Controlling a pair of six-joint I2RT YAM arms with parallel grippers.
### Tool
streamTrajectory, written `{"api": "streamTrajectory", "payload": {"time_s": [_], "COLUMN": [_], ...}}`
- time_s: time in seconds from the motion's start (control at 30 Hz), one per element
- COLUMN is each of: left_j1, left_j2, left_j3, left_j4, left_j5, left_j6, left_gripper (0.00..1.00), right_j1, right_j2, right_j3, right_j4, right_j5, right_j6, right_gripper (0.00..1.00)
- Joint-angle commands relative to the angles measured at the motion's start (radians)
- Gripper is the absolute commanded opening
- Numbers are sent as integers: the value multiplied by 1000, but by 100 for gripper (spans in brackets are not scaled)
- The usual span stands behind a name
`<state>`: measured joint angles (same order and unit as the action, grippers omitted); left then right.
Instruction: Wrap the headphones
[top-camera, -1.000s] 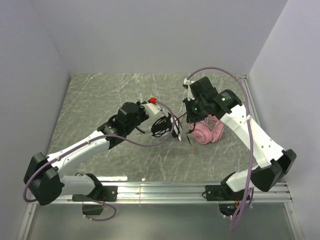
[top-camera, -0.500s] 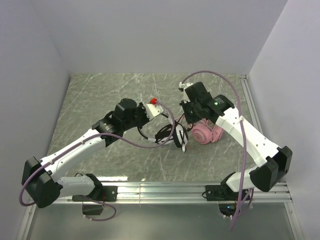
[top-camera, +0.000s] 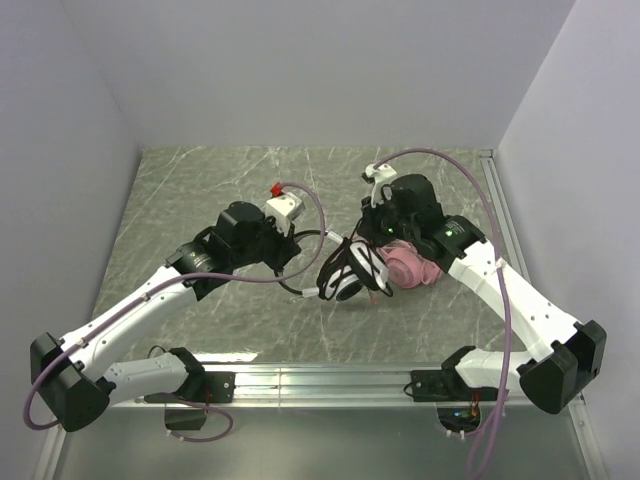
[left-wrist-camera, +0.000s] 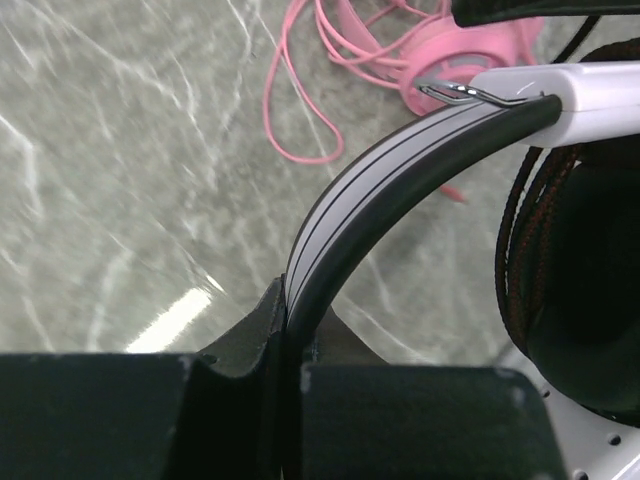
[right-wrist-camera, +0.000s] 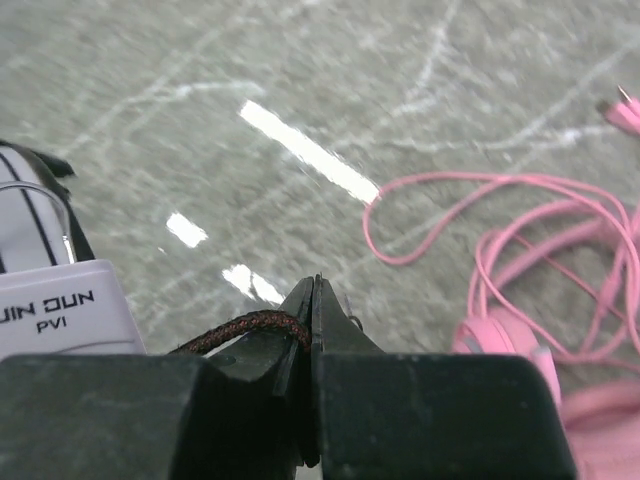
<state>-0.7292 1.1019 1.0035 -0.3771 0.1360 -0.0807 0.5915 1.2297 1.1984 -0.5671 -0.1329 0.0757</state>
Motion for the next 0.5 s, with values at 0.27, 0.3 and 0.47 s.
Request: {"api": "streamTrajectory", "payload": {"time_s": [0.27,0.3,0.47], "left_j1": [-21,-21,-21], "left_j2": [-149,-146,-117], "left_j3": [107,124,173], "left_j4": [37,30,-20], "left_j5": [168,160,119], "left_j6": [-484,-493,-519], "left_gripper": [0,0,0], "right_j1": [-53,-55,-56], "right_j2": [2,1,-3], "right_j3": [-149,-157,-197], "right_j4": [392,407,480], "right_j5": [-165,-177,-208], "right_j6": [55,59,93], "right_gripper": [9,13,23]}}
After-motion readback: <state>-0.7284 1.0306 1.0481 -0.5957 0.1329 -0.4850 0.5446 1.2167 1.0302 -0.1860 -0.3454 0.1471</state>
